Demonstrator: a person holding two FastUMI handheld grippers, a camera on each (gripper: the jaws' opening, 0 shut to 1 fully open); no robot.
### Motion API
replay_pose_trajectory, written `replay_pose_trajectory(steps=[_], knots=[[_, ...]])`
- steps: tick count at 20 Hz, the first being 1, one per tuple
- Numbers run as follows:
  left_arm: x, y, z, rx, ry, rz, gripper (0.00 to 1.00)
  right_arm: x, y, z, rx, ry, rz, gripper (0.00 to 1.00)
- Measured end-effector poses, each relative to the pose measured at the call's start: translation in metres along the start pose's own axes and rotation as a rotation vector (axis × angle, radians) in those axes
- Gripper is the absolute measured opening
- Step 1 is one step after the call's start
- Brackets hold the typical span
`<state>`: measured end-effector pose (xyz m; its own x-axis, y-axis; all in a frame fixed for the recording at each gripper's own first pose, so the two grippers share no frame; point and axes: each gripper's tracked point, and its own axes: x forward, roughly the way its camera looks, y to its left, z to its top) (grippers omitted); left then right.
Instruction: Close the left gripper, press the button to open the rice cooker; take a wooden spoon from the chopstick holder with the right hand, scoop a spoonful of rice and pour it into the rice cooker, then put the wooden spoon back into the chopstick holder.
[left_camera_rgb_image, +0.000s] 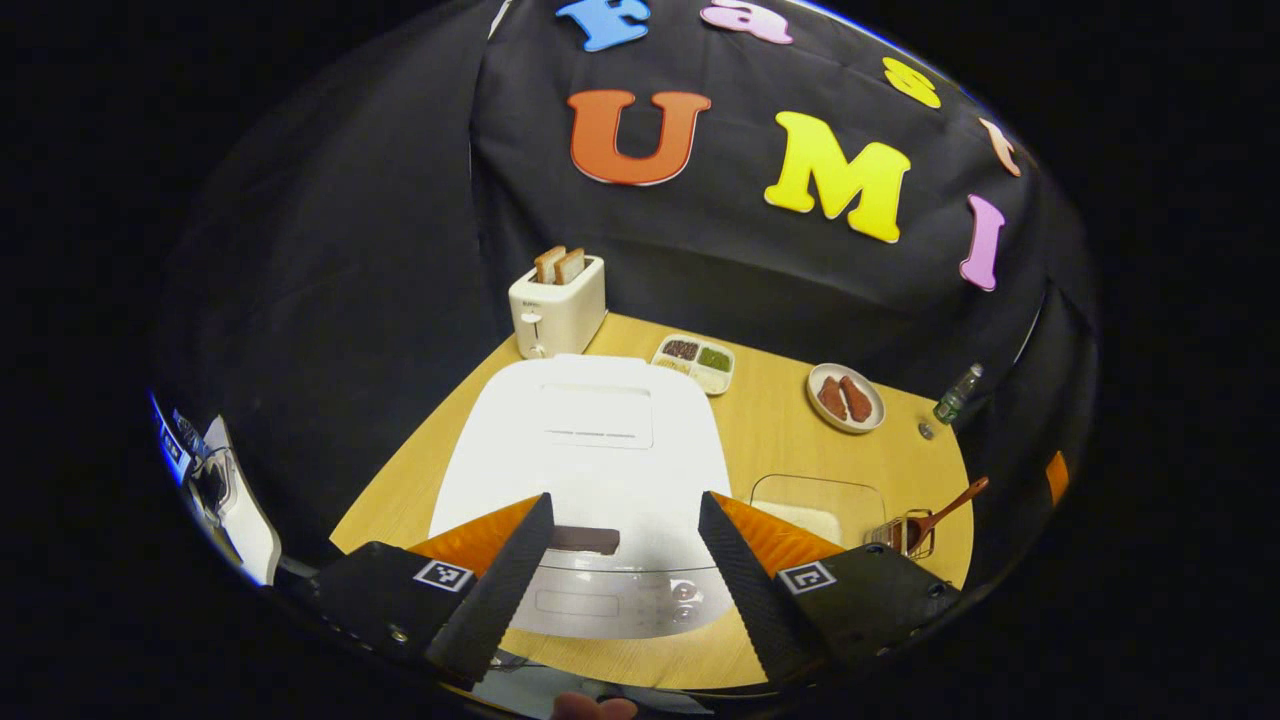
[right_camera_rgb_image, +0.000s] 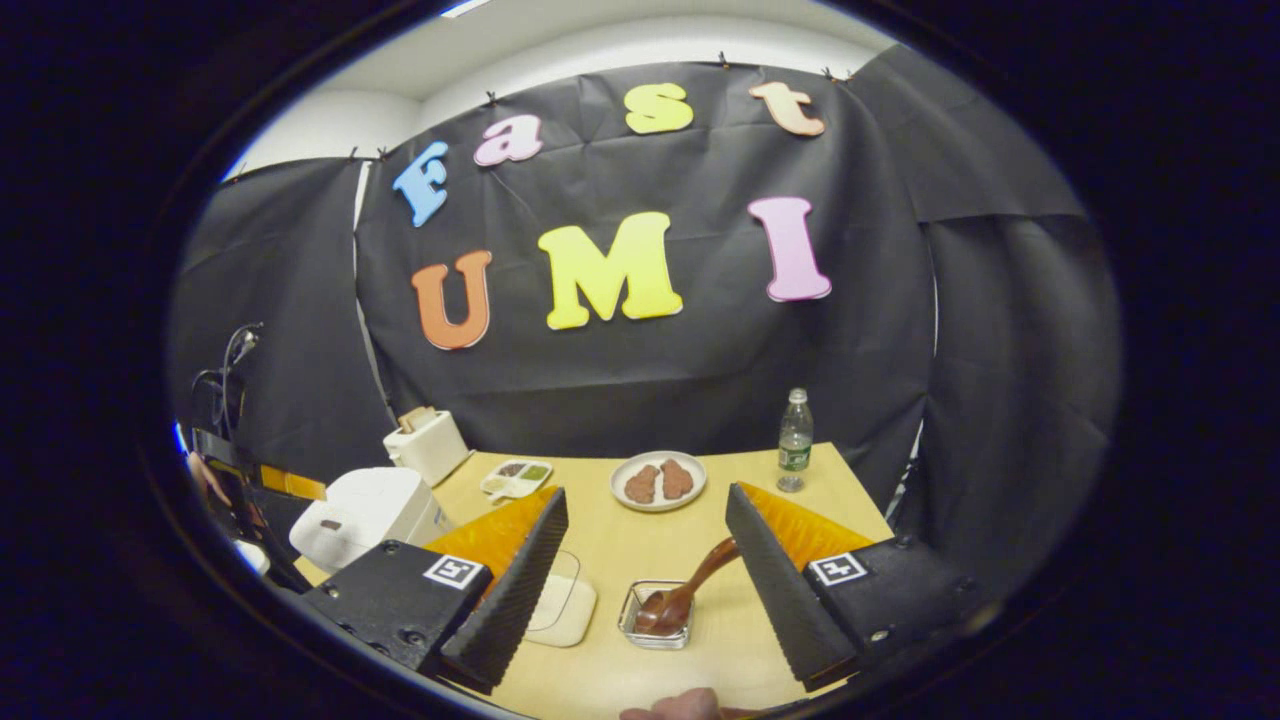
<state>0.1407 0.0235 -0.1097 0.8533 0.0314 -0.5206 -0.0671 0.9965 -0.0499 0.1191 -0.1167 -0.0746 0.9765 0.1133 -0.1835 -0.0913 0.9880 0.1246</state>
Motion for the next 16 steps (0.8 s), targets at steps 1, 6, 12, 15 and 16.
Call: replay_pose_trajectory(steps=[1,6,12,15,16], knots=[[-0.012,-0.002,0.005,0.006,-0.028,-0.017,0.95,-0.008,0.009,0.003,-0.003,-0.013,0.001,1.00],[-0.096,-0.010,0.036,0.038,-0.262,-0.095,0.95,-0.069,0.038,0.021,-0.029,-0.085,-0.068,0.99],[-0.196,-0.032,0.041,0.069,-0.508,-0.200,0.95,-0.162,0.067,0.038,-0.045,-0.188,-0.153,0.99],[-0.228,-0.034,0.031,0.095,-0.588,-0.223,0.94,-0.196,0.078,0.039,-0.058,-0.222,-0.182,1.00],[-0.236,-0.037,0.024,0.100,-0.599,-0.229,0.94,-0.205,0.083,0.037,-0.067,-0.224,-0.185,0.99]])
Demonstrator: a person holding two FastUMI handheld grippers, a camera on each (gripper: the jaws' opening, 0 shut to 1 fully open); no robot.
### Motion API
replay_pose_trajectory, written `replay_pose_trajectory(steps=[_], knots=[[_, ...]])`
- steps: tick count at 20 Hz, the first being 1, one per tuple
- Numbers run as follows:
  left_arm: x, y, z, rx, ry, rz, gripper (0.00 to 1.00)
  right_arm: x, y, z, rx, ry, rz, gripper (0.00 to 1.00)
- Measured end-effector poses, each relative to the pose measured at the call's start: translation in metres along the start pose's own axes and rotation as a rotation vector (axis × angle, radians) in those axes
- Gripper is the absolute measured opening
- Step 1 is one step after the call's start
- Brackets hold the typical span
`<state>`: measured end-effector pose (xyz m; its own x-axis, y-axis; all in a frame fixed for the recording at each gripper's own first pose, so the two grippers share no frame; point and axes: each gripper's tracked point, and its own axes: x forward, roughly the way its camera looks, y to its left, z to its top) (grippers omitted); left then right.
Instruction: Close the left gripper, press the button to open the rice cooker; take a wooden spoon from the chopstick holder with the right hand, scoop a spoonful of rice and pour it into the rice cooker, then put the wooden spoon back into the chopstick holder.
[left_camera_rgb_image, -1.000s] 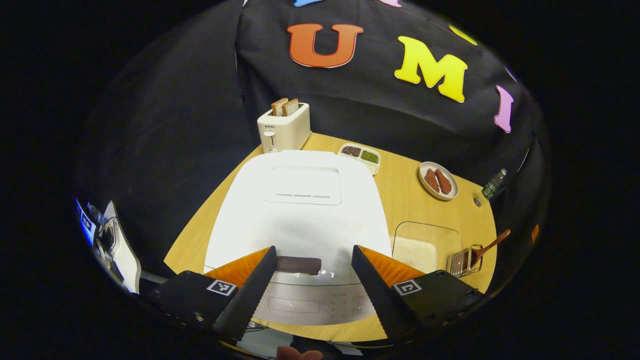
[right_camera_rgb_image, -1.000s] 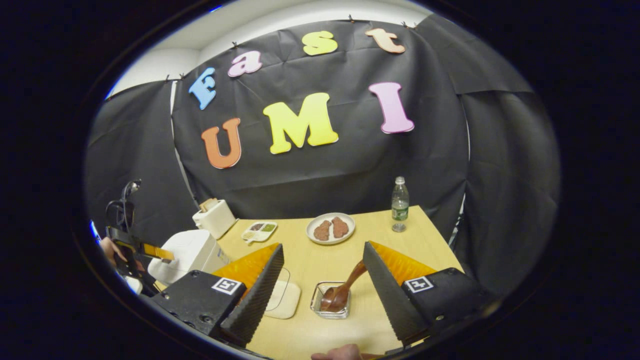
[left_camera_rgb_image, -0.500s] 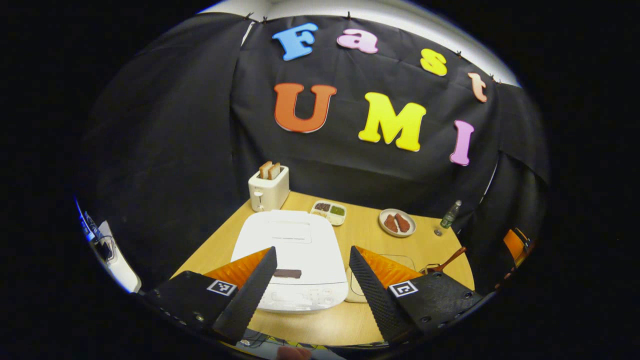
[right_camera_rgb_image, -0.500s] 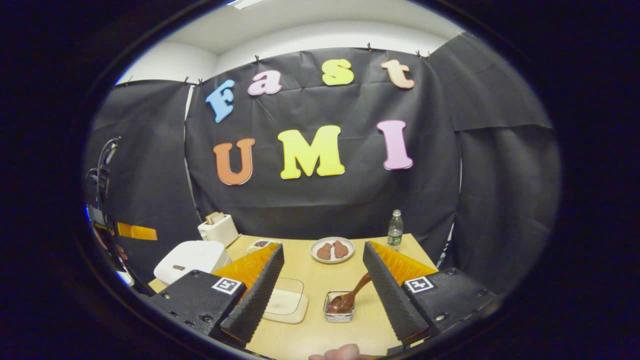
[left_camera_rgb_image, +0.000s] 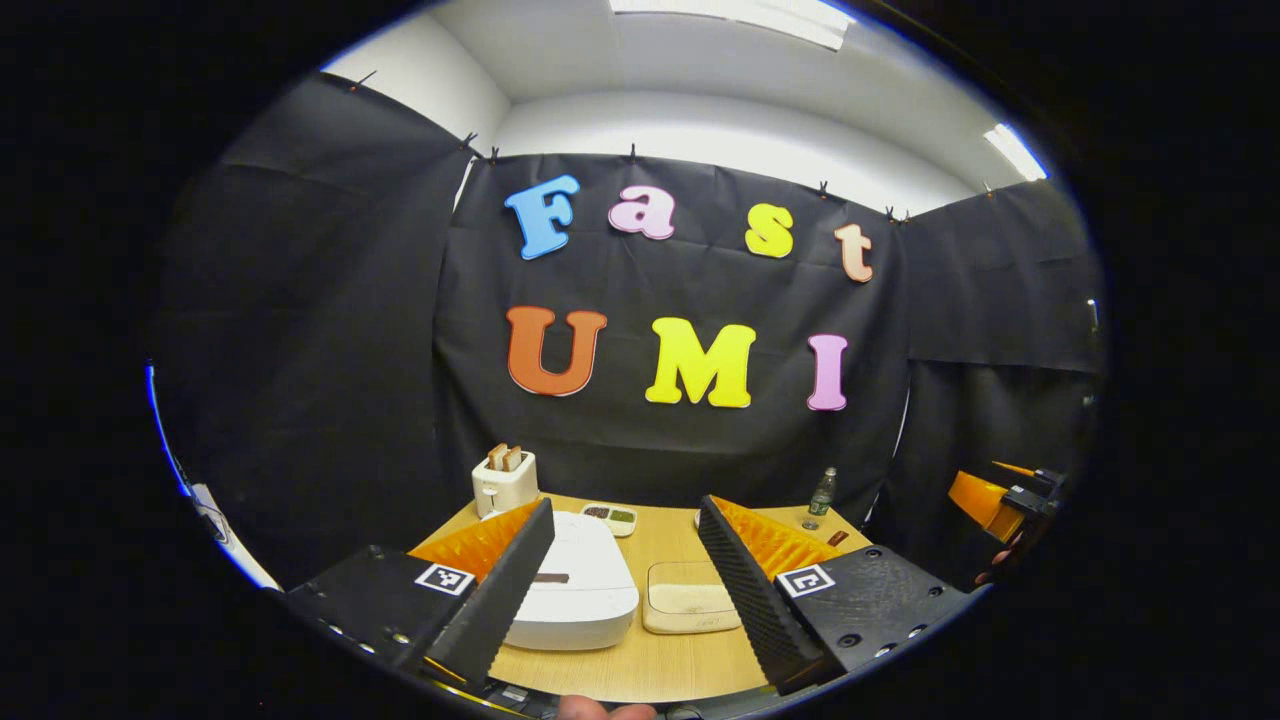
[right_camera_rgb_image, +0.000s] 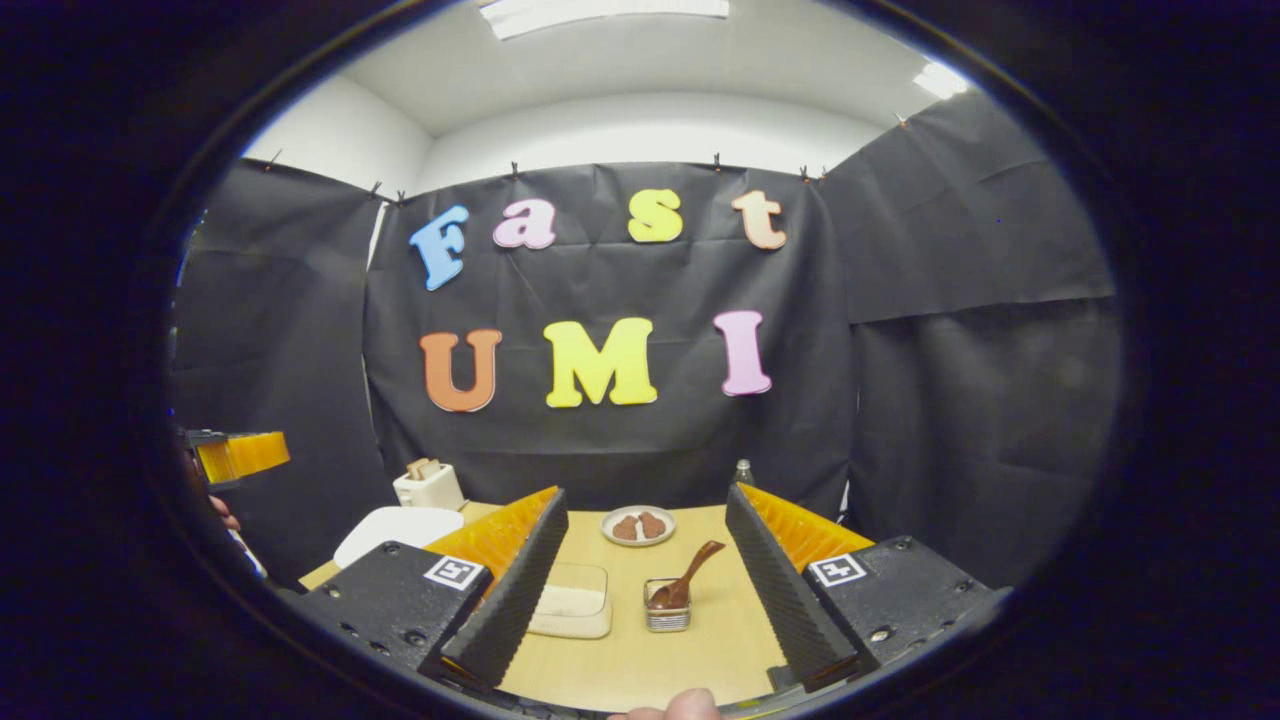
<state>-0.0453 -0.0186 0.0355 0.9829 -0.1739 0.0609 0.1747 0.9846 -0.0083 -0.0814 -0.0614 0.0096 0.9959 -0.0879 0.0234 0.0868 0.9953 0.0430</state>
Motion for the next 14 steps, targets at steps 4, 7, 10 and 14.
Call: replay_pose_trajectory(steps=[4,7,10,14], knots=[[-0.028,-0.017,-0.004,0.003,-0.023,-0.005,0.94,-0.027,0.011,0.003,-0.025,-0.032,0.006,1.00],[-0.044,-0.023,-0.007,-0.006,-0.022,0.003,0.94,-0.040,0.019,0.002,-0.028,-0.042,0.022,1.00],[-0.051,-0.021,-0.011,0.006,-0.012,0.009,0.94,-0.048,0.023,-0.005,-0.019,-0.037,0.031,1.00],[-0.054,-0.024,-0.010,-0.006,-0.012,0.011,0.94,-0.051,0.020,-0.007,-0.014,-0.034,0.037,1.00]])
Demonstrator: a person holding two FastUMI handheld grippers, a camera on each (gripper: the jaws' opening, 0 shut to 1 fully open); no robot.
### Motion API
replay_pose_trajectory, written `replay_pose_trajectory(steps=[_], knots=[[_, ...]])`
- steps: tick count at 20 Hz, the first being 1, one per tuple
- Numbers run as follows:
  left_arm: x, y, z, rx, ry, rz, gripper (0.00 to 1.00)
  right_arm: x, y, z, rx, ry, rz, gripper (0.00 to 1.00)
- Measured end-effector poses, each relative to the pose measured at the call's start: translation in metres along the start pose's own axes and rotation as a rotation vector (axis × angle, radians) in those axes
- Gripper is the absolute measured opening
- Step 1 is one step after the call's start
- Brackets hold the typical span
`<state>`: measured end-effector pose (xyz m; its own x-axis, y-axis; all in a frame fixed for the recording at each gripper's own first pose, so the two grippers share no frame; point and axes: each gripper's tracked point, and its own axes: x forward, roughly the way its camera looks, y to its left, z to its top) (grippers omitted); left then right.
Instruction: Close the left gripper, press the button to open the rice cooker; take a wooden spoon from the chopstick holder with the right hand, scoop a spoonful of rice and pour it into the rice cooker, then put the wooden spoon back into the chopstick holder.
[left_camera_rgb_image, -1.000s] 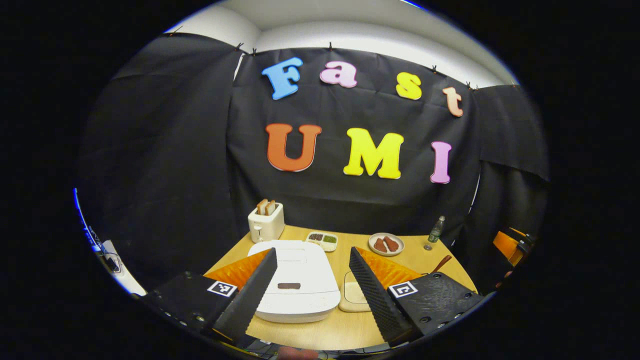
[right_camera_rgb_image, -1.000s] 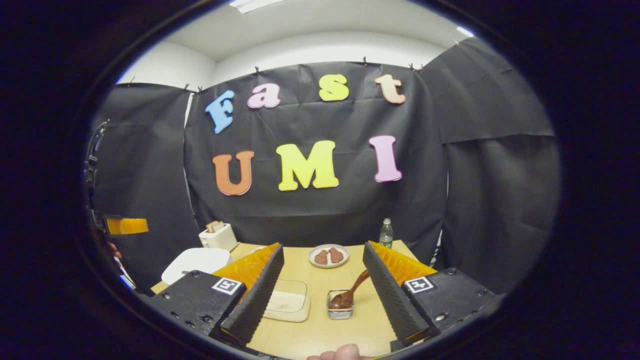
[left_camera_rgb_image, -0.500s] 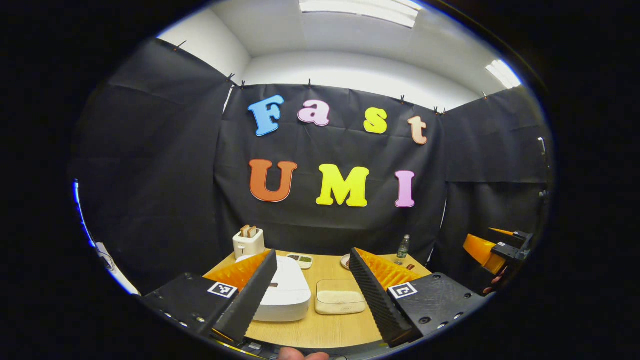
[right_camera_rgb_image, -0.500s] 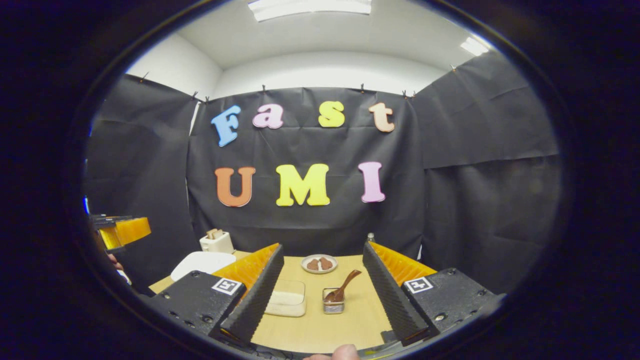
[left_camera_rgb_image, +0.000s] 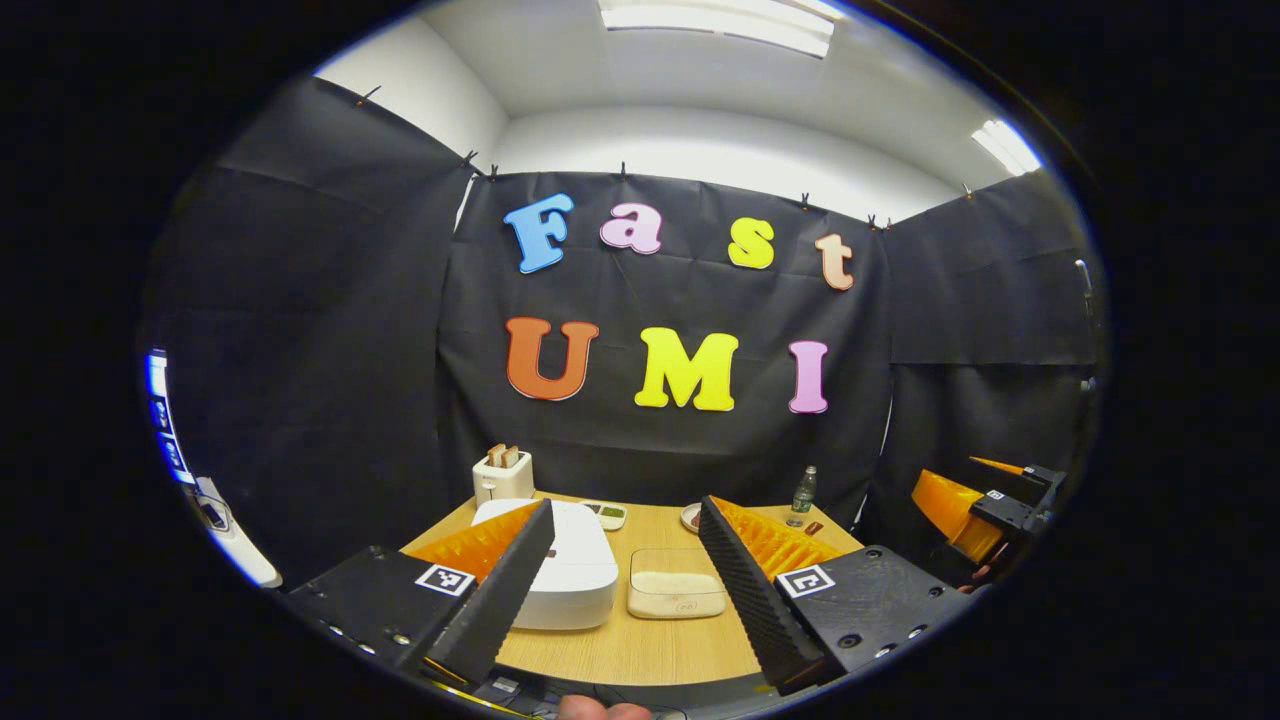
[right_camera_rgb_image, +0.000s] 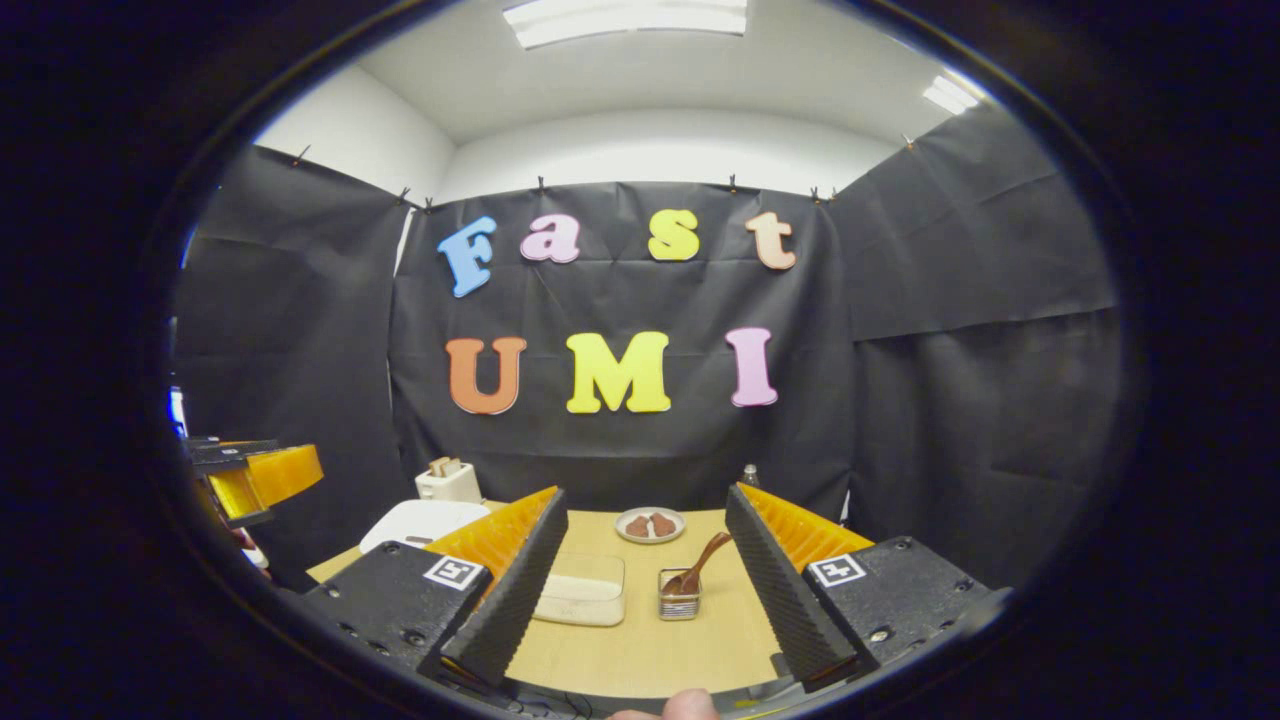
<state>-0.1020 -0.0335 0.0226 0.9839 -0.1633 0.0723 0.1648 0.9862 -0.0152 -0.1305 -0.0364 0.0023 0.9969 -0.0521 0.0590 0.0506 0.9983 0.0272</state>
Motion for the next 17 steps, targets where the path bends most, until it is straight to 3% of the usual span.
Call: replay_pose_trajectory(steps=[17], knots=[[0.003,-0.014,-0.005,0.009,0.025,-0.014,0.94,-0.001,-0.019,-0.010,0.017,0.026,-0.016,0.99]])
